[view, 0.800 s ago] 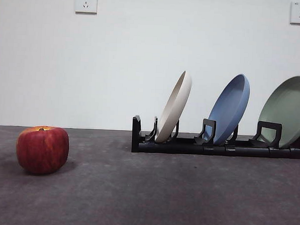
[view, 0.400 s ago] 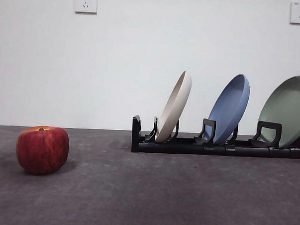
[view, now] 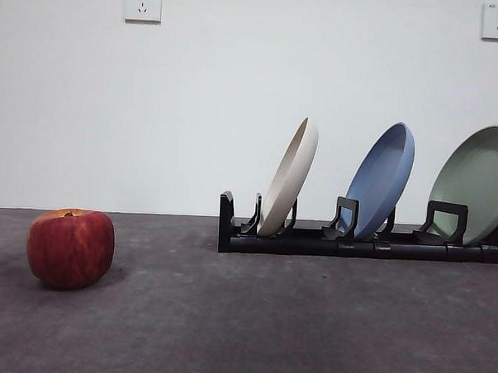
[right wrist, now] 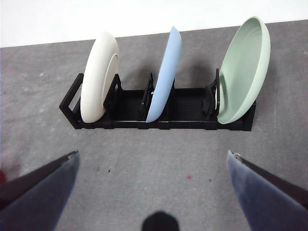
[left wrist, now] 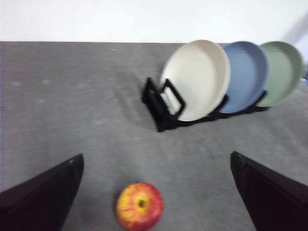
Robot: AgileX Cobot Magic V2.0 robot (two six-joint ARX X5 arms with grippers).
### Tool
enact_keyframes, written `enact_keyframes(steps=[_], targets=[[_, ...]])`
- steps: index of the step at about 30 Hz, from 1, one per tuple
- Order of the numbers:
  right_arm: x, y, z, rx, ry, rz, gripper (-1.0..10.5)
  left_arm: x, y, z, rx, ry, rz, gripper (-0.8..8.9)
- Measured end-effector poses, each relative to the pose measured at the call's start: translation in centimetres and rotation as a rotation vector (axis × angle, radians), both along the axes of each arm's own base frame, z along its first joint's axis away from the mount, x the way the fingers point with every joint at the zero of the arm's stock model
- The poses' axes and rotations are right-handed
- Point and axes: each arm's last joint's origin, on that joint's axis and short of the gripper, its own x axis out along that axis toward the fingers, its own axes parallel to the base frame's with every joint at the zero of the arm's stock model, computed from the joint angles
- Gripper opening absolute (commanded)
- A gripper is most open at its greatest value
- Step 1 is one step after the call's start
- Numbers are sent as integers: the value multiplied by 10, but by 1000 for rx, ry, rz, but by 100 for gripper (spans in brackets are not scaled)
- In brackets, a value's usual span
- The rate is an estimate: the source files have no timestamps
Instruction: Take the yellow plate from the plate rack,put the plate on the table,take the apple from the table,put the apple in the plate
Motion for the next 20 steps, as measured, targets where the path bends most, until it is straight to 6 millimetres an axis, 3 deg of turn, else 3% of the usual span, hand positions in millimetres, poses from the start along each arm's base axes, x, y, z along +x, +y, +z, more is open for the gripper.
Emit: enact_keyframes(steps=[6, 14, 20], targets=[[0, 1, 0, 9, 0, 21, 514, 17, -7, 3, -57, -31, -140, 536], [0, 1, 0, 14, 1, 31, 513, 59, -32, 9, -69, 46, -242, 536], [-1, 1, -1, 14, 17, 31, 513, 82, -52, 31, -73, -24, -308, 536]])
